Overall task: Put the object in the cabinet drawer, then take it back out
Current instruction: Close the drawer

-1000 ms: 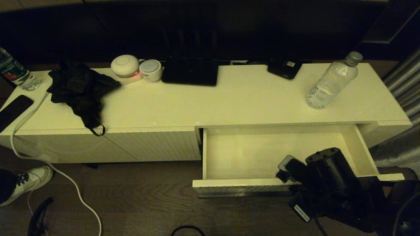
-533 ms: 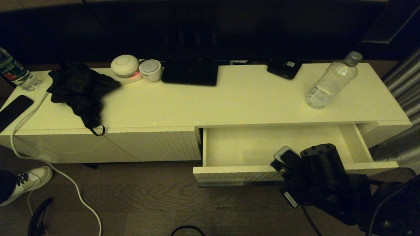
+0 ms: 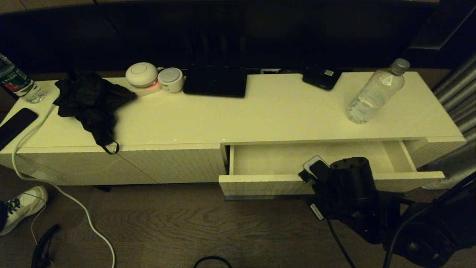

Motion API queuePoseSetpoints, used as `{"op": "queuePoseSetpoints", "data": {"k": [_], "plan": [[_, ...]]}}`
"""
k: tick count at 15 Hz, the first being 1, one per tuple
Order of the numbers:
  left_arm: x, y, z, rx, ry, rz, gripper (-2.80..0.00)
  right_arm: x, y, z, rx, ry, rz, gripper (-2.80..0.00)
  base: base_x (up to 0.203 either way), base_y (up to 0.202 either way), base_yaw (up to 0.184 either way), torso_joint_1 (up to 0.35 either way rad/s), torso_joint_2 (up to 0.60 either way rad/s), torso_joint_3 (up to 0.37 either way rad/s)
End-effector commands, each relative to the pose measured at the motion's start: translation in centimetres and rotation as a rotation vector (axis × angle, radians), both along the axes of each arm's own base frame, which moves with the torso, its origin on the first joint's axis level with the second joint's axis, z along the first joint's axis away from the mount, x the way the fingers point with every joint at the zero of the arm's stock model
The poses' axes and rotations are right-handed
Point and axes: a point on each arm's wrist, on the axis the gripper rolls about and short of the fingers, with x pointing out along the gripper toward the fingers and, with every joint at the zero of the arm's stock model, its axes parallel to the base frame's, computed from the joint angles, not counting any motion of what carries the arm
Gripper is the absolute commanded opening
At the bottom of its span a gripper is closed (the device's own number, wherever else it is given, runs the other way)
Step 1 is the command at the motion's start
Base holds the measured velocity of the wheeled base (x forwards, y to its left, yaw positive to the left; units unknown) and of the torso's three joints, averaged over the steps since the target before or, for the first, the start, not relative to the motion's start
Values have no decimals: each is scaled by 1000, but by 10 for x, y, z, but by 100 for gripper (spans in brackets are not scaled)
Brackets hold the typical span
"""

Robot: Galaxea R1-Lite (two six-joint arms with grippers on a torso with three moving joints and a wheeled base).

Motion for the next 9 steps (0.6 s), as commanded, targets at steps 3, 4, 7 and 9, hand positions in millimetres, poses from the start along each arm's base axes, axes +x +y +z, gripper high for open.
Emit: {"op": "queuePoseSetpoints", "data": {"k": [3, 4, 7, 9], "plan": [[0, 0, 0, 0, 0, 0, -280, 23, 9, -5, 34, -58, -13, -280, 0, 0, 0, 0, 0, 0], [0, 0, 0, 0, 0, 0, -280, 28, 8, -6, 40, -68, -23, -280, 0, 0, 0, 0, 0, 0], [0, 0, 0, 0, 0, 0, -280, 40, 7, -4, 47, -116, -37, -280, 0, 0, 0, 0, 0, 0], [0, 0, 0, 0, 0, 0, -280, 44, 7, 1, 28, -152, -29, -280, 0, 0, 0, 0, 0, 0]]}}
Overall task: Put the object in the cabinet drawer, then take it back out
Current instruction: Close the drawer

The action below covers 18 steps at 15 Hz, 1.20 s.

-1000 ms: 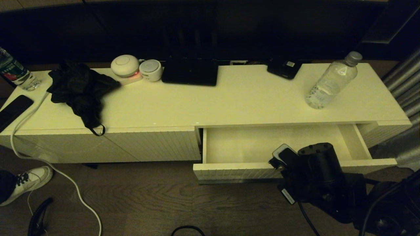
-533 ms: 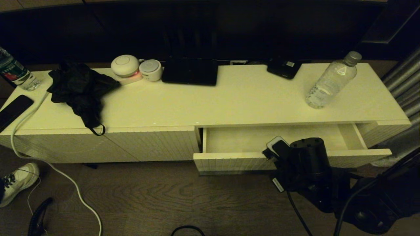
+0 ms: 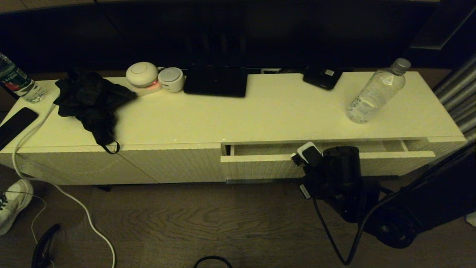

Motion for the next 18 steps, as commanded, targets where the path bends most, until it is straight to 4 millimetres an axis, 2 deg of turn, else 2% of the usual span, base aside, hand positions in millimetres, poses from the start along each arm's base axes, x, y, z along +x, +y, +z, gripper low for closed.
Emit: {"op": "queuePoseSetpoints", "data": {"k": [1, 5, 12, 15, 18], "plan": [[0, 0, 0, 0, -1, 0, -280, 8, -1, 1, -18, -29, -8, -280, 0, 0, 0, 0, 0, 0], [0, 0, 0, 0, -1, 0, -280, 14, 0, 4, -6, -64, -12, -280, 0, 0, 0, 0, 0, 0], [0, 0, 0, 0, -1, 0, -280, 37, -12, 5, 6, -89, -77, -280, 0, 0, 0, 0, 0, 0], [0, 0, 0, 0, 0, 0, -280, 30, -15, 5, 4, -83, -77, -280, 0, 0, 0, 0, 0, 0], [0, 0, 0, 0, 0, 0, -280, 1, -25, 19, -2, -77, -64, -280, 0, 0, 0, 0, 0, 0]]}}
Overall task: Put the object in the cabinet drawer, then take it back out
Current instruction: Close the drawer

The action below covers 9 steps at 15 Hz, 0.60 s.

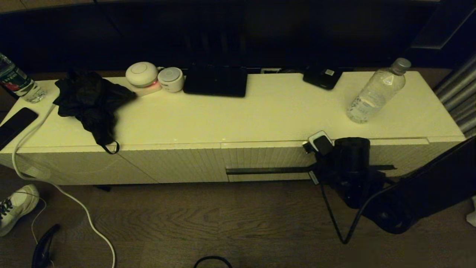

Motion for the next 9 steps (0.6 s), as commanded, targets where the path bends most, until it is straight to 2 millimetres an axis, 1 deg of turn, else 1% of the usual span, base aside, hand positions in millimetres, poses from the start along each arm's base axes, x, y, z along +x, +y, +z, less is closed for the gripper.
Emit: {"op": "queuePoseSetpoints", "data": {"k": [1, 3, 5, 7, 9], "plan": [[0, 0, 0, 0, -1, 0, -280, -29, -7, 19, -1, -12, 24, -280, 0, 0, 0, 0, 0, 0], [0, 0, 0, 0, 0, 0, -280, -50, -16, 30, -15, 1, 33, -280, 0, 0, 0, 0, 0, 0], [0, 0, 0, 0, 0, 0, -280, -74, -28, 47, -17, -1, 35, -280, 0, 0, 0, 0, 0, 0], [0, 0, 0, 0, -1, 0, -280, -105, -46, 69, -3, -21, 27, -280, 0, 0, 0, 0, 0, 0], [0, 0, 0, 0, 0, 0, -280, -140, -72, 92, 21, -64, -3, -280, 0, 0, 0, 0, 0, 0]]}}
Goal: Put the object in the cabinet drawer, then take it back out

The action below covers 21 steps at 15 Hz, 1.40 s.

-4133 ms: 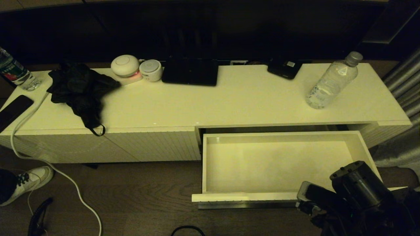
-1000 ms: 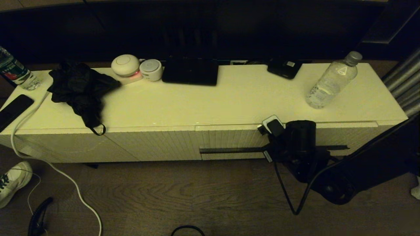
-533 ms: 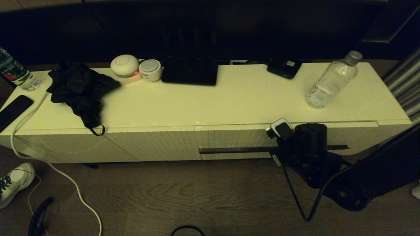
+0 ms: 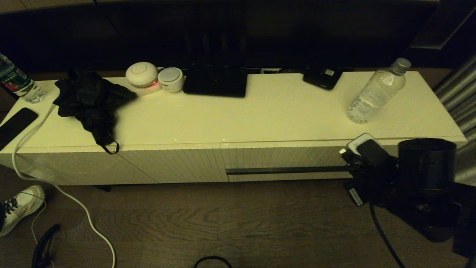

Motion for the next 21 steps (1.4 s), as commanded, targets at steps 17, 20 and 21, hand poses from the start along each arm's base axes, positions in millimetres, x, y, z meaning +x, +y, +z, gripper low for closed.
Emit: {"op": "queuePoseSetpoints", "data": {"k": [17, 20, 21], "plan": [[0, 0, 0, 0, -1, 0, -280, -268, -110, -64, 357, -328, -156, -280, 0, 0, 0, 0, 0, 0], [0, 0, 0, 0, 0, 0, -280, -256, -109, -87, 382, -285, -123, -280, 0, 0, 0, 0, 0, 0], [0, 0, 0, 0, -3, 0, -280, -257, -108, -86, 389, -274, -87, -280, 0, 0, 0, 0, 0, 0]]}}
